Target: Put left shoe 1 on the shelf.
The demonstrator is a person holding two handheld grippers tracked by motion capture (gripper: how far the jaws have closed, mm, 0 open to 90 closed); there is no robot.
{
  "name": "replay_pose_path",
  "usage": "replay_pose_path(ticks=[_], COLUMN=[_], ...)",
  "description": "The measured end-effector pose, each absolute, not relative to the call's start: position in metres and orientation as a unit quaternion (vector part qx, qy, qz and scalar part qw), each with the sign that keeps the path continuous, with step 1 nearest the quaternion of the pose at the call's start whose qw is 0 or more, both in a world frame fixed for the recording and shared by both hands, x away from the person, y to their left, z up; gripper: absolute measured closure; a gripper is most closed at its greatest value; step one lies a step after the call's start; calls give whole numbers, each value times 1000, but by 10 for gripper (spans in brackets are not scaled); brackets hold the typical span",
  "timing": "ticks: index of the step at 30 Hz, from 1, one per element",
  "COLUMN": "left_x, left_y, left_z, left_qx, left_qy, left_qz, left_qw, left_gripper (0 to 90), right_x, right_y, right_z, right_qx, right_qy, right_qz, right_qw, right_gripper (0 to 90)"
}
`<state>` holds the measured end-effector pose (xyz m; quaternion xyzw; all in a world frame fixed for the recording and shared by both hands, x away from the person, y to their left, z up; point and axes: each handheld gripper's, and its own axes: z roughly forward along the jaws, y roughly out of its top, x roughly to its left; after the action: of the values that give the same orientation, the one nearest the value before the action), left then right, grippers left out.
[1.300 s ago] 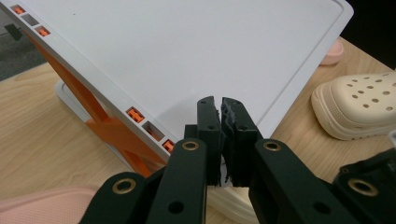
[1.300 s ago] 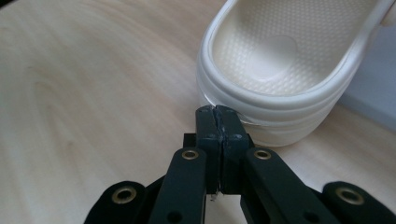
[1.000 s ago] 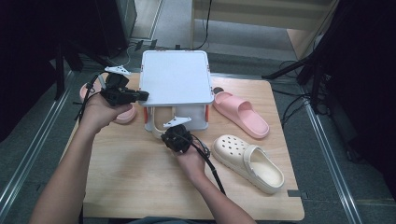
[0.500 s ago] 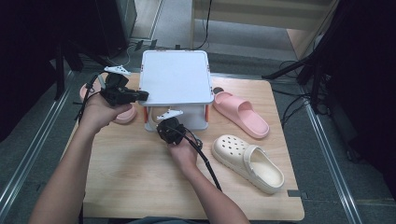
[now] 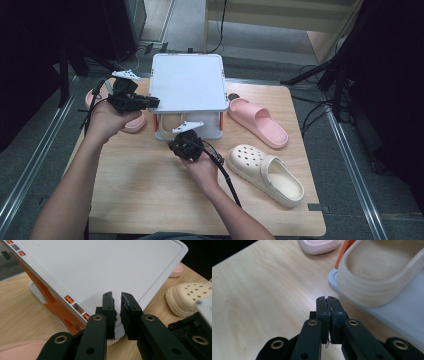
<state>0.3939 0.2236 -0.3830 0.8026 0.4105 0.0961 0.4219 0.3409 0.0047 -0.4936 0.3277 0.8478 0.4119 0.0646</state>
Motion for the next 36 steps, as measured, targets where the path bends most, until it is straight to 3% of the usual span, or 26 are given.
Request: replay_pose_path(ticks=[15,24,31,36], left_x=[371,355,345,335], left_y=[211,196,189,185], left_z=[-366,-364,-374,-388], left_qx=[814,828,825,828], left_qy=[392,377,377,375], left_qz=[73,76,67,71], left_qw=[422,408,416,411], left_gripper=[573,552,548,547], right_x=[305,295,284,279], right_y=[-65,-98,-128,-152], right_z=[-464,-454,-448,-452], right_qx=[317,315,317,314], right_qy=[838,832,832,837], right_qz=[444,456,455,444], right_qw=[19,16,37,53], right_gripper=[751,693,716,663])
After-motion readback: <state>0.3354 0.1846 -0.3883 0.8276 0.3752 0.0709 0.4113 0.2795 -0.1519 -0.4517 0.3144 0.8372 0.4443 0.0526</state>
